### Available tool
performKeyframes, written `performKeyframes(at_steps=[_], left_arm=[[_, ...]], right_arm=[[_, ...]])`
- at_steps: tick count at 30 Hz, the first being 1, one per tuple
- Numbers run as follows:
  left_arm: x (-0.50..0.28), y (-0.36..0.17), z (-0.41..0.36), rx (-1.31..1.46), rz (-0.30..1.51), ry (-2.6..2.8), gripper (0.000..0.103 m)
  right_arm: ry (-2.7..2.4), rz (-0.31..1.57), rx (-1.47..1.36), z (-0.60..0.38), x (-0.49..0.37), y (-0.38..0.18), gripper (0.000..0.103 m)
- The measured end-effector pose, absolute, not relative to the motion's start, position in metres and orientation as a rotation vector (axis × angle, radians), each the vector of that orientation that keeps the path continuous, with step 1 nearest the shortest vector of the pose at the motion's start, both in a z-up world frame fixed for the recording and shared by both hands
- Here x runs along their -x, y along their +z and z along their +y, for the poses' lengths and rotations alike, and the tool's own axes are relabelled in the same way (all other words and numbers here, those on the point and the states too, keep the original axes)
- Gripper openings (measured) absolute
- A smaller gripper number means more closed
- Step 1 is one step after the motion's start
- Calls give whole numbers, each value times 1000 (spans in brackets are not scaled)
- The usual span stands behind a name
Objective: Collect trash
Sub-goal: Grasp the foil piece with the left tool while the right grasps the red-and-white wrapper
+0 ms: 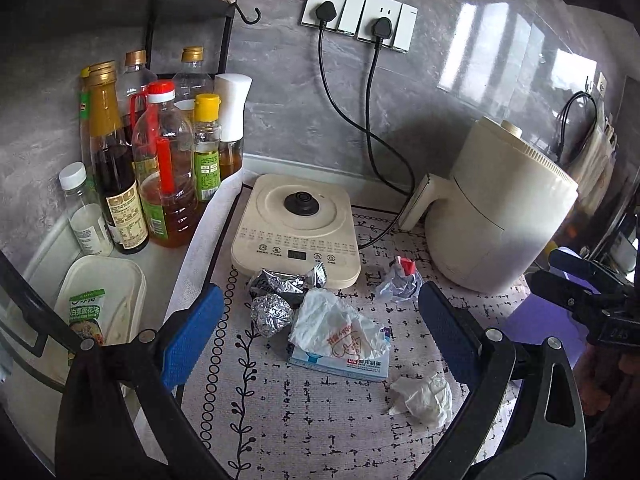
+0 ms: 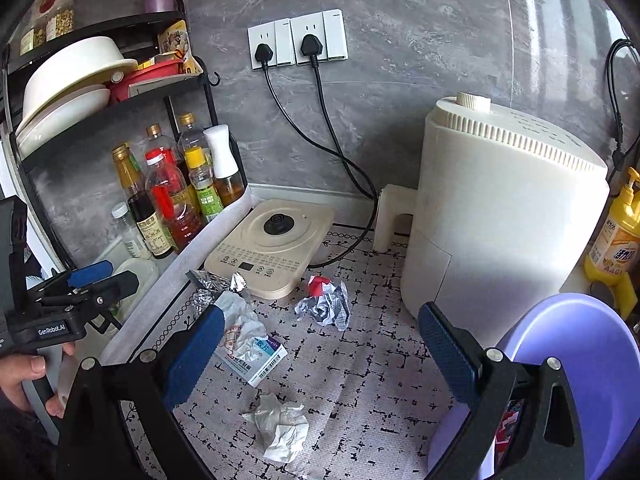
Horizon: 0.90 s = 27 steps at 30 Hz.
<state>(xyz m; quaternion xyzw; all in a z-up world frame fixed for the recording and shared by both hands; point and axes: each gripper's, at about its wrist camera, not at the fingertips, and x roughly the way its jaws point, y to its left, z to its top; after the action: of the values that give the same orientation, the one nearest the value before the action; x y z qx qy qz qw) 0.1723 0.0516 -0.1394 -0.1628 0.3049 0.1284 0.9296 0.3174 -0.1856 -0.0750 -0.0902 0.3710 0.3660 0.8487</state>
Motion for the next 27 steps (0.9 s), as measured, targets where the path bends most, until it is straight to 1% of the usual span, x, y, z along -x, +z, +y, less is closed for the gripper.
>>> performKeyframes(at_steps=[9,14,20,23,24,25,26,27], left_arm=[[-225,-185,86,376,692,304,95],[-240,-208,101,405,741,311,87],[-251,-226,114,428,787,310,73],[-255,-230,119,437,800,309,62],[-256,-231,121,442,803,310,54],[-257,-233,123,448,809,309,44],[-258,-234,124,453,814,309,38],[-259,-235,125,461,816,305,30]], right_arm=[[741,918,262,-142,-358,-121,94],[692,990,261,-128,-377,-150,92],[667,1031,266,-110,-387,-177,91],[667,1046,271,-102,-391,-187,91],[667,1046,272,-99,-393,-190,91],[666,1046,273,-96,-394,-193,91],[664,1046,276,-94,-396,-195,91],[660,1049,277,-92,-398,-198,91]])
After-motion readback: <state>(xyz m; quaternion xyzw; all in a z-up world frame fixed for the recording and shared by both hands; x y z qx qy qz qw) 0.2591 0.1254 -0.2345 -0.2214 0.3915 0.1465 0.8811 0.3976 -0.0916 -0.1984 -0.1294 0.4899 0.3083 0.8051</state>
